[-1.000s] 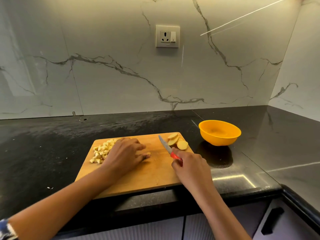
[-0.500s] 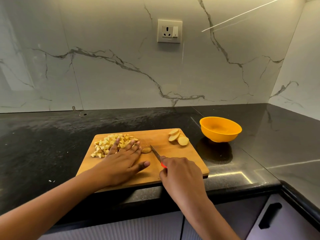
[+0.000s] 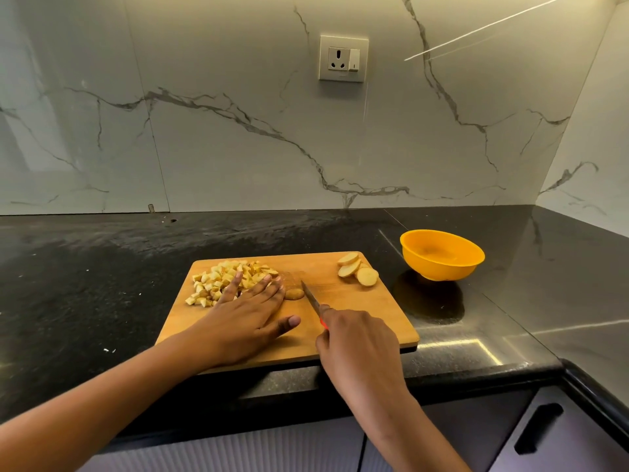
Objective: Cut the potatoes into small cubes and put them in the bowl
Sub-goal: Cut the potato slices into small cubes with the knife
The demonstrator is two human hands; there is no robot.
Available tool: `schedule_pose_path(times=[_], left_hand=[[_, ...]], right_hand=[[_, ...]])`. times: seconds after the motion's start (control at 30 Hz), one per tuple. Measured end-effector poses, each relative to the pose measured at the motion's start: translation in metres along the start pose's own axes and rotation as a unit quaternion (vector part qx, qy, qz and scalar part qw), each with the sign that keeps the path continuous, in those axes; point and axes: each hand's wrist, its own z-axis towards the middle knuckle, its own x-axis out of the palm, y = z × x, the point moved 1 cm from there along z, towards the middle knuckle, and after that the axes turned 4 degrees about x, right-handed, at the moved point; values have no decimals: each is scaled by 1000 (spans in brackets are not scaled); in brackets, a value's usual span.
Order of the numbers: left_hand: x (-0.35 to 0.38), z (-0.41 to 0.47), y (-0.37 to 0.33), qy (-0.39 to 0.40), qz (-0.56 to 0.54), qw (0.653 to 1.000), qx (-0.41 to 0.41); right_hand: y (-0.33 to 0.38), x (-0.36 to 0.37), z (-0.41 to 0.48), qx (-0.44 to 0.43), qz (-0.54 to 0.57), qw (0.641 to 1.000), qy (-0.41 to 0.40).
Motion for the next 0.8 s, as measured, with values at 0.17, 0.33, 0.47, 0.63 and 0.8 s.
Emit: schedule_pose_path(times=[0.17, 0.33, 0.47, 0.63, 0.8], left_hand=[[1, 1, 1, -1, 0, 1000, 3], [3, 2, 4, -6, 10, 1000, 23], [-4, 0, 19, -13, 1, 995, 99], [-12, -4, 42, 6, 0, 978, 208], [-13, 2, 55, 12, -1, 970, 243]], right_hand=[[-4, -1, 4, 12, 4, 1000, -10], [-2, 1, 2, -1, -1, 1000, 0], [-10, 0, 0, 14, 1, 1000, -14], [-15, -1, -6, 12, 32, 999, -6], [-16, -3, -9, 14, 41, 999, -12]])
